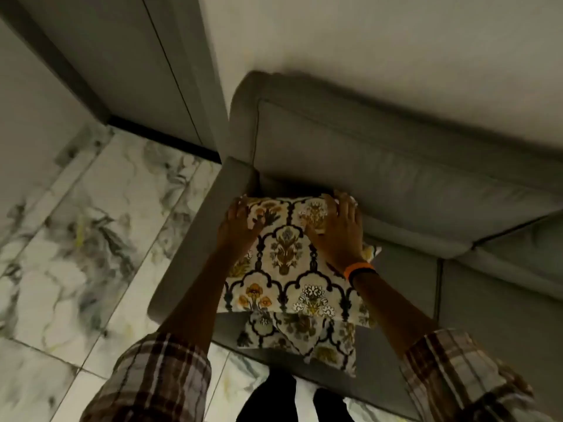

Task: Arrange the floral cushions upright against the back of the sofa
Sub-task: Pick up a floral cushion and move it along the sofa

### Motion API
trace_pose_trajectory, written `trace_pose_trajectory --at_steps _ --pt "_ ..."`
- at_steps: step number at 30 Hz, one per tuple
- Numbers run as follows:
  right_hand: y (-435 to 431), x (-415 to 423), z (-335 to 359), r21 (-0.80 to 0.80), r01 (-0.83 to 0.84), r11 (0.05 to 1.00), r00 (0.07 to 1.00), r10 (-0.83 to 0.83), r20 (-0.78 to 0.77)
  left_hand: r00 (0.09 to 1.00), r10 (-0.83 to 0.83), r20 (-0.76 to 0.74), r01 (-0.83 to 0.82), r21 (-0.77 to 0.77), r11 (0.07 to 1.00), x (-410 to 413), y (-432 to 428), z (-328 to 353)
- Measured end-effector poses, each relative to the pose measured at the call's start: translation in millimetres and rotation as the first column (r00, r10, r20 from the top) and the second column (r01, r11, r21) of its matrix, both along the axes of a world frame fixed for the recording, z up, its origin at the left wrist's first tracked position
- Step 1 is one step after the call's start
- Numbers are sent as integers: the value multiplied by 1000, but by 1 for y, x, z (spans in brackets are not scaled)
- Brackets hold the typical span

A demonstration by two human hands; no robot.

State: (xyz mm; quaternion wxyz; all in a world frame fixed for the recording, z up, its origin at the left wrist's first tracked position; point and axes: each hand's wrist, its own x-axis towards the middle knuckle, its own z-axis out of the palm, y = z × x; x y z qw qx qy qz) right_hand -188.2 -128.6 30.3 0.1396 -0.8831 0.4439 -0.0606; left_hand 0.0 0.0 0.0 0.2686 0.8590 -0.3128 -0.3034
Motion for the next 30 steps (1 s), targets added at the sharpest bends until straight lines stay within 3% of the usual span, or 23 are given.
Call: trace_pose_trajectory --at_steps 2,4,7,9,12,14,16,20,22,25,30 --pt "0 -8 -25 160 159 974 987 -158 -15 970 163 -180 -147 98 984 -5 3 -25" --pt "5 -22 -40 312 290 905 954 -298 -22 880 334 -336 -289 178 941 -10 11 -46" --pt "-4 -39 -70 588 465 662 818 -576 1 755 480 -446 -433 210 877 -23 14 -58" --pt "-17 -61 -98 764 451 461 716 -698 -1 722 526 -449 -496 194 846 -29 13 -60" --pt "-19 -94 -95 869 347 354 642 -764 55 692 536 -483 -547 133 826 -50 9 -45" --pt "-16 -107 -58 884 281 373 573 -804 157 680 554 -481 -587 95 804 -68 2 -35" --pt "-19 -136 -41 871 192 452 528 -796 296 700 538 -470 -591 42 806 -100 -10 -13" --pt "-39 -232 -15 790 123 600 469 -737 487 775 348 -528 -513 -203 834 -193 -44 23" --pt "-60 -291 -4 745 134 654 482 -700 528 792 243 -561 -460 -285 841 -244 -68 27" --pt "-95 -374 0 702 156 695 528 -659 535 858 151 -491 -343 -329 880 -310 -113 18" --pt "-173 -491 -56 632 214 745 556 -625 548 918 17 -396 -158 -328 931 -407 -192 -34"
